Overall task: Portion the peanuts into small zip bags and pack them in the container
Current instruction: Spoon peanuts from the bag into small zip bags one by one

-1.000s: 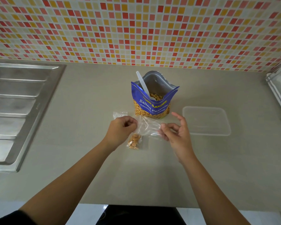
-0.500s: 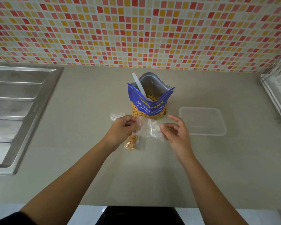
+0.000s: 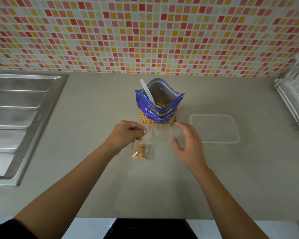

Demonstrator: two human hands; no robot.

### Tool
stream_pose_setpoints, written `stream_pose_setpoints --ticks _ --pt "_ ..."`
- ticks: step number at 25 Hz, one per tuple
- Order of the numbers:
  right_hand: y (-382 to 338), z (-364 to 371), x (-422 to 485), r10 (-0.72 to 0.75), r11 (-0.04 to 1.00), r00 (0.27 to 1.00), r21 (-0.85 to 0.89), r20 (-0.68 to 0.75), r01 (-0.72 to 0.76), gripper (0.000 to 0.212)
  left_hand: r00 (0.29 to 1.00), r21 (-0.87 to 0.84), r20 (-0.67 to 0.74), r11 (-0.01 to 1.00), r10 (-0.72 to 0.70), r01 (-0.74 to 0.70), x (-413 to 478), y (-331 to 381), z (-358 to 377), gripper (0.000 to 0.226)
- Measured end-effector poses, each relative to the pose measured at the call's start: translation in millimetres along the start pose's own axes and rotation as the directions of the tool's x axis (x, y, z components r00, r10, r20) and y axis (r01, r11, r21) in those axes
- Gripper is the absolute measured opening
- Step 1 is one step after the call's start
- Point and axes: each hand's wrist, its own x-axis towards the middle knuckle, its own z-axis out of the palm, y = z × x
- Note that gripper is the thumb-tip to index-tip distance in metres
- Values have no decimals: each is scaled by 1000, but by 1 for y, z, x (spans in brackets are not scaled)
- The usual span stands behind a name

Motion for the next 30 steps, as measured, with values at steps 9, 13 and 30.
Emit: stream_pose_setpoints --ticks 9,13,30 --pt "-25 14 20 -137 982 940 -80 314 170 92 997 87 54 995 52 -56 -4 19 -2 5" --pt "-26 19 18 -185 976 947 -59 264 208 83 997 143 41 987 62 -67 -8 23 0 5" --pt "-32 -4 22 109 848 994 522 -3 -91 49 826 497 -302 817 477 -290 39 86 -30 45"
